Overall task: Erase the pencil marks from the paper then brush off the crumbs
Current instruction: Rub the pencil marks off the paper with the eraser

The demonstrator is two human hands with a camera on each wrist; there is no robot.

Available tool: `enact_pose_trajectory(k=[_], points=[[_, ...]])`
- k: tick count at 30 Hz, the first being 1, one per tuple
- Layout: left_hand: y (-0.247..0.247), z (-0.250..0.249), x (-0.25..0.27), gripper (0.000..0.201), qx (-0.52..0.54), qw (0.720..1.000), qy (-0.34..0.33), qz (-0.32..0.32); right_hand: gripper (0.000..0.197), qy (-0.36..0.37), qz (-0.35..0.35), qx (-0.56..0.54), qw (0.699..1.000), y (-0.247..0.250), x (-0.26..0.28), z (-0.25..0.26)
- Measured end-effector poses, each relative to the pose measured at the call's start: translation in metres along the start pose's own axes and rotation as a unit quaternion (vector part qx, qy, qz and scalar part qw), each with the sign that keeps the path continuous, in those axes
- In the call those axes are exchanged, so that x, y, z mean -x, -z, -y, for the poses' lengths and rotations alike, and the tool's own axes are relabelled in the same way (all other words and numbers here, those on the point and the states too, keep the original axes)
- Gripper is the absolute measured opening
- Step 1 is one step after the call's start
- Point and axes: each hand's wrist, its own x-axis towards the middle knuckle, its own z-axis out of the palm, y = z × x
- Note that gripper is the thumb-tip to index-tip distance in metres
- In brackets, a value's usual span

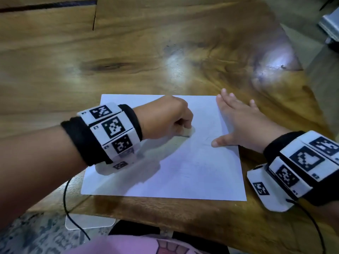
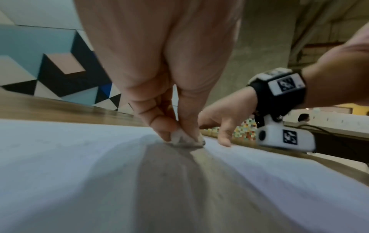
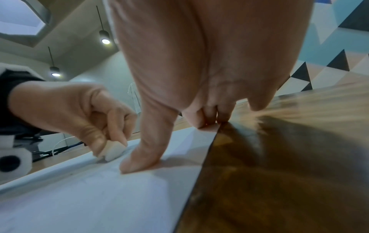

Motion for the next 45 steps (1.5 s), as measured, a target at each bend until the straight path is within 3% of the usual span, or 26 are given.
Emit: enact_pose_trajectory(k=[4,8,13,15,18,21,24,29,33,39,42,43,45], points=[[-0.015,0.003,0.048,0.026,0.007,0.997,-0.069,0.029,0.116,-0.004,0.005,0.001,1.0,0.002,0.001,0.001],[-0.013,0.007,0.07,0.009,0.037,0.992,-0.058,0.106,0.116,-0.008,0.005,0.007,1.0,0.003,0.003,0.002],[-0.001,-0.002,0.008,0.023,-0.009,1.0,-0.029,0.002,0.116,-0.012,0.003,0.023,1.0,0.002,0.002,0.003],[-0.005,-0.008,-0.001,0.02,-0.019,0.999,-0.027,0.004,0.116,-0.011,0.003,0.022,1.0,0.003,0.002,0.003],[-0.016,-0.006,0.033,0.022,-0.002,0.997,-0.077,0.026,0.115,-0.007,0.004,0.014,1.0,0.003,0.004,0.002],[-0.02,-0.003,0.071,0.024,0.003,0.994,-0.077,0.077,0.115,-0.005,0.003,0.006,1.0,0.003,0.005,0.002],[-0.019,-0.003,0.077,0.02,-0.014,0.993,-0.08,0.085,0.114,-0.002,-0.005,0.007,1.0,0.005,0.006,0.005],[-0.019,-0.003,0.075,0.013,-0.013,0.994,-0.038,0.101,0.102,0.005,-0.02,0.006,1.0,0.009,0.017,0.007],[-0.008,-0.009,0.04,0.006,-0.012,0.99,-0.019,0.139,0.117,0.028,0.012,0.027,0.999,0.003,0.021,0.001],[0.006,-0.037,-0.05,0.019,-0.098,0.995,-0.011,0.031,0.123,0.028,0.0,0.065,0.998,-0.002,0.021,-0.005],[-0.004,-0.034,-0.036,0.005,-0.079,0.996,-0.042,0.03,0.122,0.025,-0.003,0.075,0.997,-0.003,0.02,-0.006],[-0.007,-0.03,-0.022,0.01,-0.058,0.995,-0.062,0.045,0.121,0.023,-0.001,0.077,0.997,-0.002,0.02,-0.006],[-0.009,-0.022,0.004,0.007,-0.03,0.989,-0.076,0.121,0.12,0.019,0.005,0.078,0.997,-0.002,0.021,-0.006]])
